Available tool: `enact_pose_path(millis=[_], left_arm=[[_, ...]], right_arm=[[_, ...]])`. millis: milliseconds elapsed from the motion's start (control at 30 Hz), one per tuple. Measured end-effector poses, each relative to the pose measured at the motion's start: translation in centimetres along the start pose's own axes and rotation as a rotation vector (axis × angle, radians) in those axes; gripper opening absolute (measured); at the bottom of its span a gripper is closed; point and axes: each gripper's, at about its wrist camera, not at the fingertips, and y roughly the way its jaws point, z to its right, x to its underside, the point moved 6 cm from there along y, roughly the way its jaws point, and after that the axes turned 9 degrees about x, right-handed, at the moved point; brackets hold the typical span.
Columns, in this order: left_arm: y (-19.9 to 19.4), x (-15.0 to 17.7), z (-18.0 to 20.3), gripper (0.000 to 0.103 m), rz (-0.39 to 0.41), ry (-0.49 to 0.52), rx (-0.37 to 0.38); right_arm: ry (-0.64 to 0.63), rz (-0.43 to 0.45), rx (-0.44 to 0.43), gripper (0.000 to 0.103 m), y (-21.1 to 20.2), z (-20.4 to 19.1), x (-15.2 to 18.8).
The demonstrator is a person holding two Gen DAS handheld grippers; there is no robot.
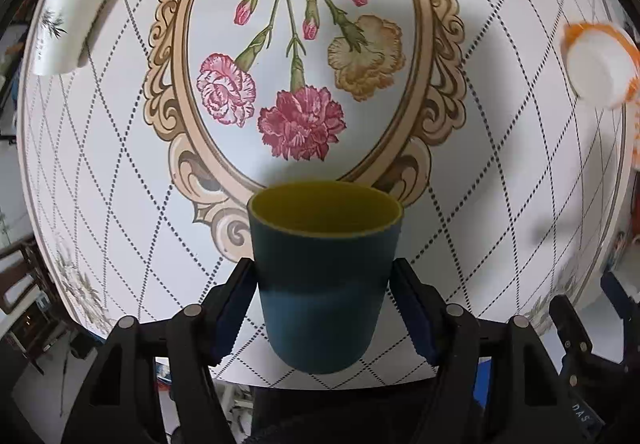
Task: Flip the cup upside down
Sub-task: 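Lift the teal cup with the left gripper and turn it opening-up, then set the teal cup upright on the medallion and open the left gripper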
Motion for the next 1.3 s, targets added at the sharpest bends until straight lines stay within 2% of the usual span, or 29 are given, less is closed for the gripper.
enact_pose_path(millis=[167,267,400,467,500,533,767,867,900,1000,1300], left_arm=[[0.2,-0.5,0.0,0.068,-0.012,-0.01,0.029],[0.2,-0.3,-1.2,0.068,-0.015,-0.018,0.037],[0.2,0.2,-2.1,0.068,-0.027,-0.049,0.066],[-0.2,0.7,-2.3,0.076,-0.004,-0.042,0.071],[-0.7,0.8,-2.9,0.085,0.008,-0.037,0.072],[-1.0,1.1,-3.1,0.091,0.02,-0.035,0.072],[-5.7,3.7,-5.8,0.091,0.182,-0.009,-0.014],[-7.7,5.8,-7.7,0.091,0.255,-0.015,-0.055],[-8.6,5.8,-6.8,0.091,0.276,-0.024,-0.065],[-10.1,7.7,-8.4,0.091,0.331,-0.041,-0.089],[-14.2,12.1,-11.2,0.091,0.46,-0.078,-0.102]], right_arm=[[0.001,0.007,0.011,0.101,-0.4,-0.3,-1.0],[-0.011,0.01,0.018,0.101,-0.7,-0.9,-1.9],[-0.011,0.015,0.016,0.101,-0.8,-2.6,-1.5],[-0.004,0.014,0.011,0.101,-1.1,-3.1,-1.2],[-0.001,0.014,0.009,0.101,-1.3,-3.3,-1.0],[0.001,0.018,0.007,0.101,-1.6,-3.4,-0.8],[-0.002,0.076,-0.011,0.101,-4.5,-4.7,0.3],[-0.007,0.114,-0.043,0.101,-6.4,-5.1,1.5],[-0.011,0.126,-0.055,0.101,-7.2,-5.6,1.8],[-0.029,0.162,-0.089,0.101,-9.6,-6.8,2.9],[-0.103,0.262,-0.134,0.101,-15.4,-11.8,5.8]])
